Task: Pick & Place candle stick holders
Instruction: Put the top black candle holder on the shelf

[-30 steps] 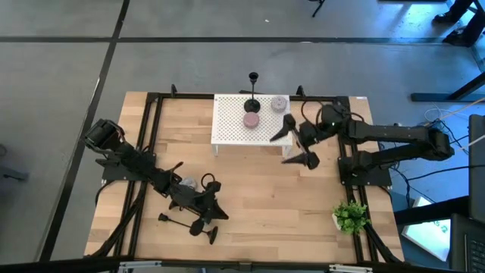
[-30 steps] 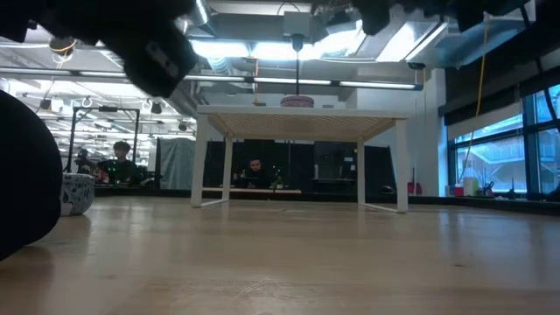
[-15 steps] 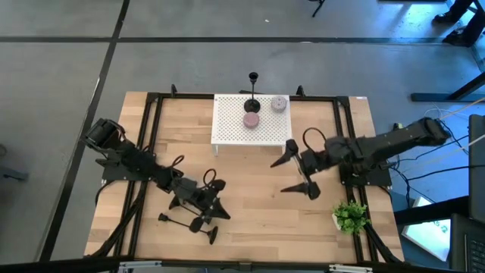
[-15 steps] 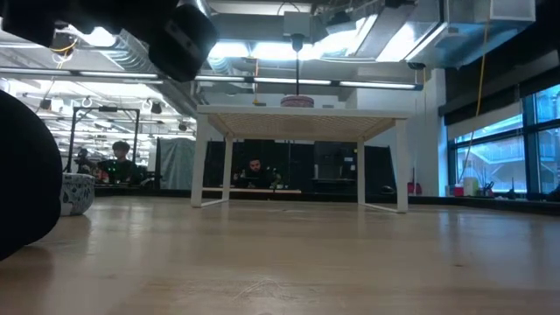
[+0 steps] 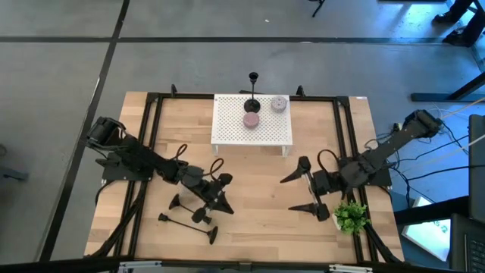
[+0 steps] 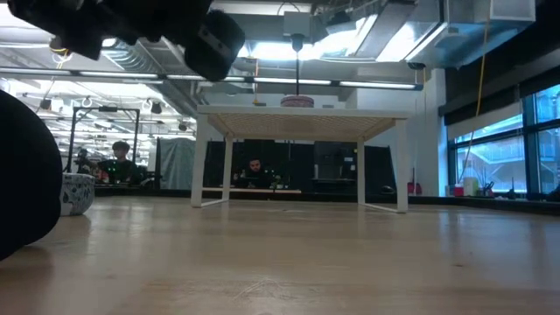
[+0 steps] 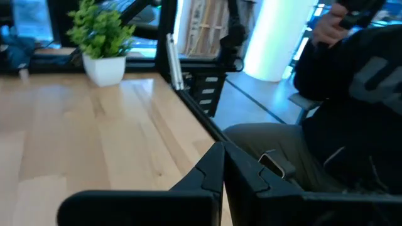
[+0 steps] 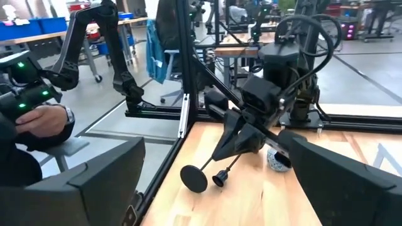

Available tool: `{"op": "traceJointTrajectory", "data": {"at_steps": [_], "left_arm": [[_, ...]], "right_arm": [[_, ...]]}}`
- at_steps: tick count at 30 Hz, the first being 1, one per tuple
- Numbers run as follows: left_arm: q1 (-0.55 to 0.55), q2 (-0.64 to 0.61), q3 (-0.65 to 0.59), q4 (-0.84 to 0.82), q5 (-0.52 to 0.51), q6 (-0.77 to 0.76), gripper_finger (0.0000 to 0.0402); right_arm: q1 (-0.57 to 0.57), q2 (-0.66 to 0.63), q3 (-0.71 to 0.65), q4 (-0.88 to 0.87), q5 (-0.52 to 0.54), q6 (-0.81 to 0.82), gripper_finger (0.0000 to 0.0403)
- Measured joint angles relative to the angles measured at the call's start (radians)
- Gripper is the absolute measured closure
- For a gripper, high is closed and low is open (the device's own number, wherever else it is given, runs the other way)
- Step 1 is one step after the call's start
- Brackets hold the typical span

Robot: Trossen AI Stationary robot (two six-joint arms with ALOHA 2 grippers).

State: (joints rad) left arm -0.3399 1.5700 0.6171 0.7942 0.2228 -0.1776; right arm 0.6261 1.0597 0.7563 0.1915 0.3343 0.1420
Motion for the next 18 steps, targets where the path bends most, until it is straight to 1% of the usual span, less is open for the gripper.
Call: {"op": "traceJointTrajectory", "data": {"at_steps": [4,8,14,16,18], "left_arm": [[0.015,0.0,0.019,-0.005,0.06,0.036,0.0399],[0.031,0.0,0.029,-0.008,0.098,0.071,0.04],[0.059,0.0,0.037,-0.008,0.113,0.064,0.0399],[0.065,0.0,0.037,-0.008,0.118,0.036,0.04],[0.069,0.0,0.037,-0.008,0.136,0.019,0.0399]], "right_arm": [[0.065,0.02,0.0,0.023,0.093,0.007,0.0008],[0.1,0.061,0.0,0.086,0.137,0.007,0.0008],[0.105,0.123,0.0,0.188,0.137,0.003,0.0008],[0.103,0.141,0.014,0.185,0.132,-0.001,0.0008],[0.093,0.159,0.041,0.162,0.09,-0.013,0.0008]]}}
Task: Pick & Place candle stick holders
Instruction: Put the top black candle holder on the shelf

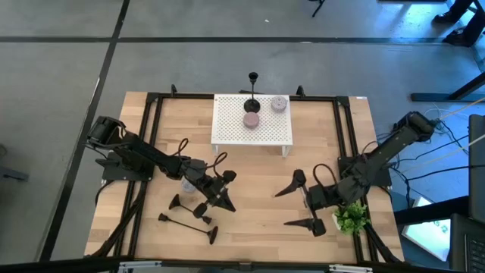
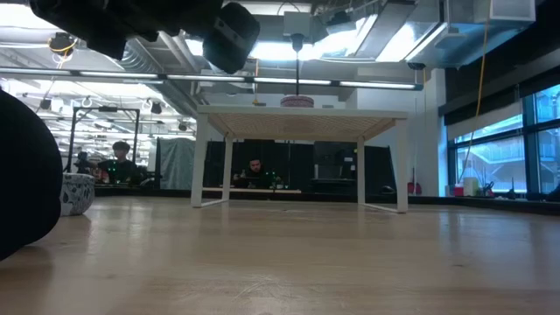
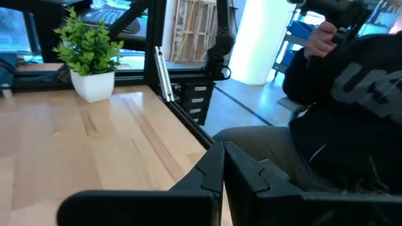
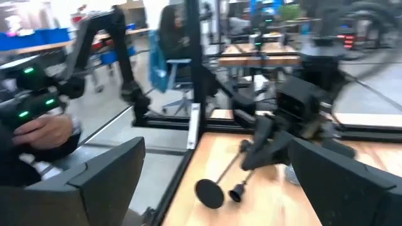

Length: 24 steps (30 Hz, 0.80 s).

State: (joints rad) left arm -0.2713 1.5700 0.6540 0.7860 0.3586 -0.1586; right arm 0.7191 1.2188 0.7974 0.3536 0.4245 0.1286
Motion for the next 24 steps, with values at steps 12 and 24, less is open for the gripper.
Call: {"op": "traceJointTrajectory", "data": {"at_steps": [12,24], "left_arm": [[-0.127,0.0,0.001,-0.014,-0.105,-0.053,0.0399],[-0.3,0.0,0.002,-0.198,-0.402,-0.208,0.0399]], "right_arm": [[-0.074,0.143,0.216,-0.232,-0.219,-0.041,0.0008],[-0.147,0.161,0.246,-0.274,-0.374,-0.044,0.0008]]}}
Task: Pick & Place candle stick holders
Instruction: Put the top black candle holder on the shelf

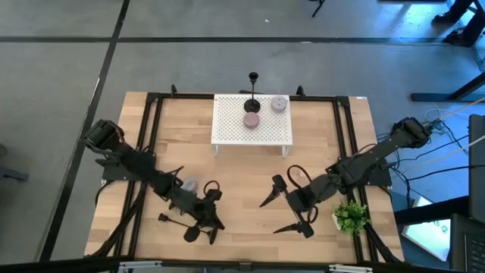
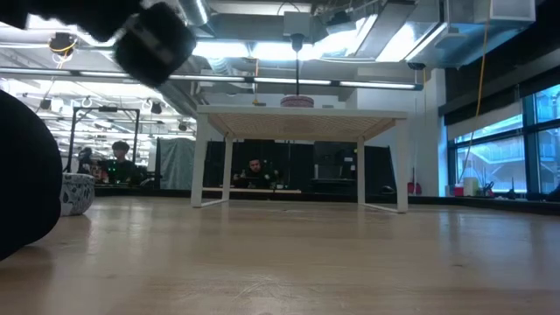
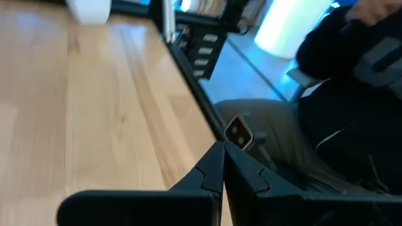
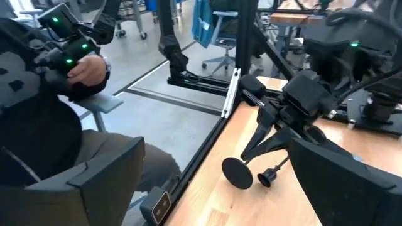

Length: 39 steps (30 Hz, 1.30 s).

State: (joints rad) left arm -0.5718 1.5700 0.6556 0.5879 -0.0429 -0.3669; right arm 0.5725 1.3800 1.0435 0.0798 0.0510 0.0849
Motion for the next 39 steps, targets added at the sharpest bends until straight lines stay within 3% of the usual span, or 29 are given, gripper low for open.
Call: {"op": "traceJointTrajectory", "data": {"at_steps": [8,18,25,33,39], "left_arm": [[-0.128,0.0,0.0,-0.049,-0.203,-0.094,0.0399],[-0.23,0.0,0.0,-0.052,-0.362,-0.204,0.0399],[-0.281,0.0,0.0,-0.136,-0.41,-0.359,0.04],[-0.334,0.0,0.0,-0.334,-0.387,-0.629,0.04],[-0.353,0.0,0.1,-0.625,-0.347,-0.737,0.04]], "right_arm": [[-0.057,0.0,0.0,-0.014,-0.064,-0.008,0.0008],[-0.148,0.046,0.0,0.021,-0.214,-0.014,0.0008],[-0.232,0.096,0.0,0.044,-0.341,0.004,0.0008],[-0.254,0.093,0.0,0.025,-0.353,0.005,0.0008],[-0.254,0.092,0.0,0.024,-0.354,0.015,0.0008]]}}
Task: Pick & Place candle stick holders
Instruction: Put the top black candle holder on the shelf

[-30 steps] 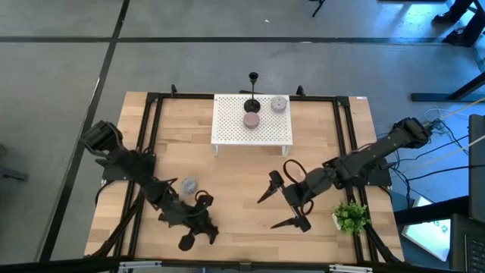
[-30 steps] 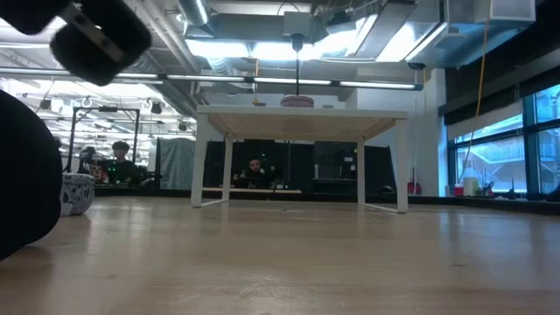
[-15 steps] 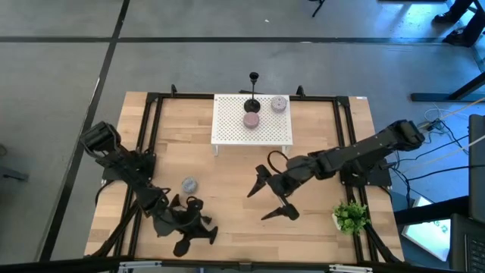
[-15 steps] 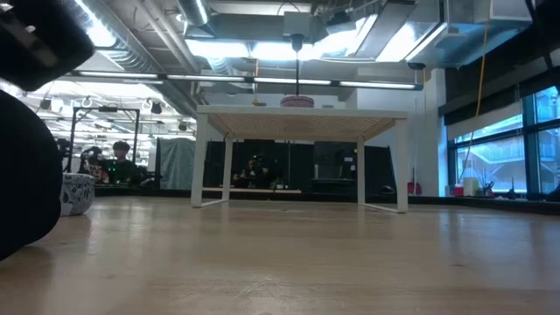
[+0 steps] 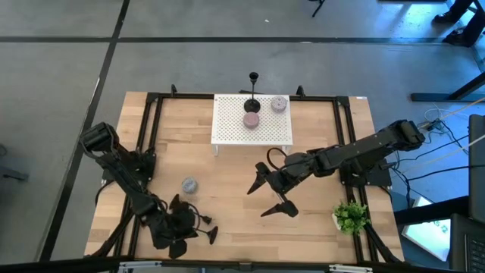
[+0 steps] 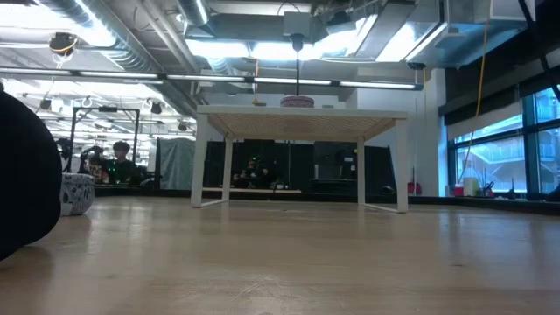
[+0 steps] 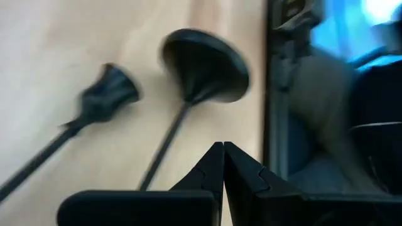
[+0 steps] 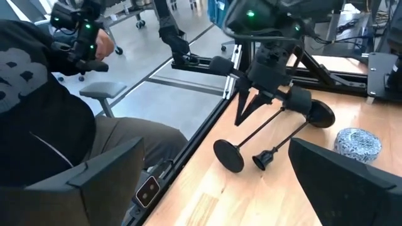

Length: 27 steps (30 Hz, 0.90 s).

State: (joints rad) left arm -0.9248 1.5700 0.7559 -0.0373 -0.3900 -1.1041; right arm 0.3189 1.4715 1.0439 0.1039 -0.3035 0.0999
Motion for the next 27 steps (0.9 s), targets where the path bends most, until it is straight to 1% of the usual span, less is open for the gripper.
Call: {"op": "traceJointTrajectory", "data": {"at_steps": [6,9,13,16,19,23,27], "left_arm": [[0.001,0.0,0.182,-0.411,-0.019,-0.027,0.04],[0.001,0.0,0.256,-0.551,-0.027,-0.028,0.0399],[0.005,0.0,0.293,-0.581,-0.013,-0.051,0.0399],[0.004,0.0,0.294,-0.591,0.011,-0.102,0.0399],[0.002,0.0,0.294,-0.638,0.025,-0.158,0.0399],[-0.003,0.0,0.294,-0.7,0.01,-0.191,0.04],[-0.003,0.0,0.294,-0.708,-0.019,-0.193,0.0398]], "right_arm": [[0.011,0.0,0.0,-0.011,0.003,0.019,0.0008],[0.022,0.0,0.0,-0.018,0.003,0.026,0.0008],[0.031,0.0,0.0,-0.036,0.004,0.048,0.0008],[0.036,0.0,0.0,-0.054,0.005,0.07,0.0008],[0.036,0.0,0.0,-0.074,0.007,0.09,0.0008],[0.036,0.0,0.0,-0.099,0.007,0.114,0.0008],[0.036,0.0,0.0,-0.104,0.007,0.121,0.0008]]}}
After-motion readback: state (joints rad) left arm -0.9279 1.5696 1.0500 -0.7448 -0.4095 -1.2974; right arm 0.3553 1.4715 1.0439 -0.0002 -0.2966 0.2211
